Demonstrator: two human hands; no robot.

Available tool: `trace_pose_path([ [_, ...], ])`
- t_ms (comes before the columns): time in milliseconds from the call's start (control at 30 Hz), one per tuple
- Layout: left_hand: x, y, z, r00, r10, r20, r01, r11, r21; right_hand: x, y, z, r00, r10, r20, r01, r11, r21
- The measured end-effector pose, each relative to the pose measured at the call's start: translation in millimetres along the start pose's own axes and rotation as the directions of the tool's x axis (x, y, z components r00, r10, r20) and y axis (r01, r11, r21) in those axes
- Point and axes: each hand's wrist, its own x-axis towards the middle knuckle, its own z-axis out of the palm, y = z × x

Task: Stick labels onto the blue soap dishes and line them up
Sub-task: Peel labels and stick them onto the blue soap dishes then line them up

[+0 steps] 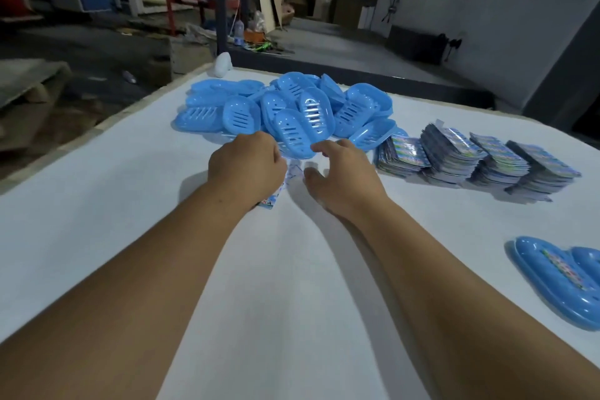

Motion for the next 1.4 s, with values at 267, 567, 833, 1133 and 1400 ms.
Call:
trace_pose_path([
  [267, 0.4, 2.6, -3.9, 1.0, 0.011, -0.012, -0.012, 1.0, -0.023, 21.6, -21.1, 11.8, 0.999, 0.022, -0.032, -0.024, 0.997, -0.078],
  [567, -6.2, 6.5, -5.3, 0.998, 0.062, 0.015, -0.061, 0.997, -0.054, 10.8, -12.4, 9.4, 0.997, -0.082, 0.01, 0.083, 0.995, -0.063],
  [833, -3.7, 4.7, -5.9, 0.986, 0.16, -0.042, -0.163, 0.984, -0.067, 0.6, -1.7, -5.9, 0.993, -0.084, -0.085, 0.083, 0.996, -0.01],
  [1133, -23.1, 29.1, -16.3, 0.85, 0.526, -0.035, -0.52, 0.824, -0.226, -21.2, 36.2, -47.7, 0.983, 0.147, -0.112, -0.081, 0.888, 0.453],
  [1400, -30.7, 33.5, -11.9, 0.818, 0.529, 0.226, -0.487, 0.846, -0.218, -19.1, 46.0, -51.4, 0.916, 0.388, 0.102, -0.388, 0.792, 0.471],
])
